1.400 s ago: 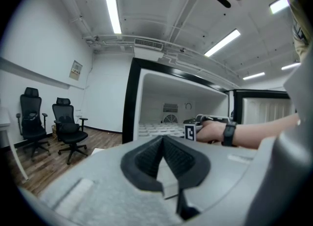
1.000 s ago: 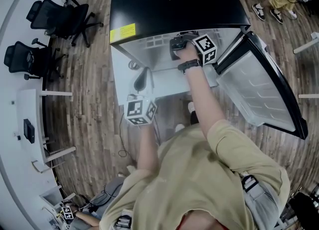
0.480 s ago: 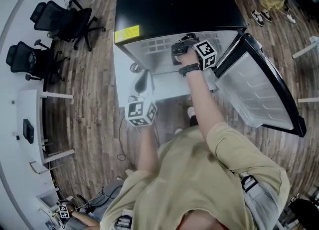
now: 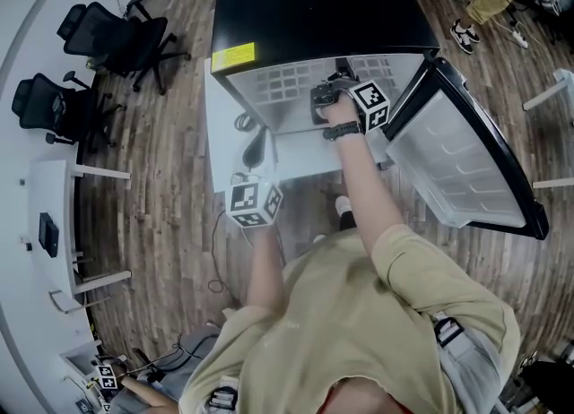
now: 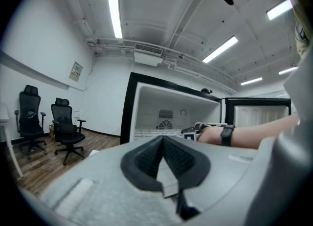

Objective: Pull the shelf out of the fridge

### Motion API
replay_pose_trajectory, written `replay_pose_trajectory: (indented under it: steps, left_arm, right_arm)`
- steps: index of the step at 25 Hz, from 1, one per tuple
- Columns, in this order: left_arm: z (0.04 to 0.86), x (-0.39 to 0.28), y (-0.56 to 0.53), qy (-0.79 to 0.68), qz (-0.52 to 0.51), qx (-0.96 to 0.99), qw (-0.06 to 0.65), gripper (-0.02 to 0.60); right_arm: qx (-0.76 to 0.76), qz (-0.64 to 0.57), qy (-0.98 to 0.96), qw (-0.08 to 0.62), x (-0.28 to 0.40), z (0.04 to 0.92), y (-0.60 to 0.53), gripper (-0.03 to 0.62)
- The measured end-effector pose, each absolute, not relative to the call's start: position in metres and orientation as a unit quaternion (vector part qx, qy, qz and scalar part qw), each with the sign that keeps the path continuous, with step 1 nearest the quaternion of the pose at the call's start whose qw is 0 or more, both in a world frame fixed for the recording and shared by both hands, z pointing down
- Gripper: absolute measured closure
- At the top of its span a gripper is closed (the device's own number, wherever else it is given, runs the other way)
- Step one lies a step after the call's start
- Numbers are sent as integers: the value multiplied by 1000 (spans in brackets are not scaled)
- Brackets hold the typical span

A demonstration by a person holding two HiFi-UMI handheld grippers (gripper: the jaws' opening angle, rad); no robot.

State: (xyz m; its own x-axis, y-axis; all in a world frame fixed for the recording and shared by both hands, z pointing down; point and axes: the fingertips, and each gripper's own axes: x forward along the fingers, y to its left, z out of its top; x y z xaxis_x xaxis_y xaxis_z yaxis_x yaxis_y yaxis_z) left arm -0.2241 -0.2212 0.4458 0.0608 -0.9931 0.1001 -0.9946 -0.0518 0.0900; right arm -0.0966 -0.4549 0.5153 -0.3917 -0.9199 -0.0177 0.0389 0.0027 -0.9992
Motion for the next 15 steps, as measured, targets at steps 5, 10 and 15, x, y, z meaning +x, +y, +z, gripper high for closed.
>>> replay_pose_trajectory:
  steps: [5,10,15]
  left_arm:
    - [447,-216,-215,-680,4,730,66,581]
    - [442,-208,-212,-672,4,738,64,581]
    - [438,-200,-204,-666,2,743,58,581]
  right_arm:
    - [-378,-594,585,402,-92,517,-441,517]
    - [-379,-596,582,402,-87,517,-427,517]
    - [-382,-600,579,399,-81,518,-411,517]
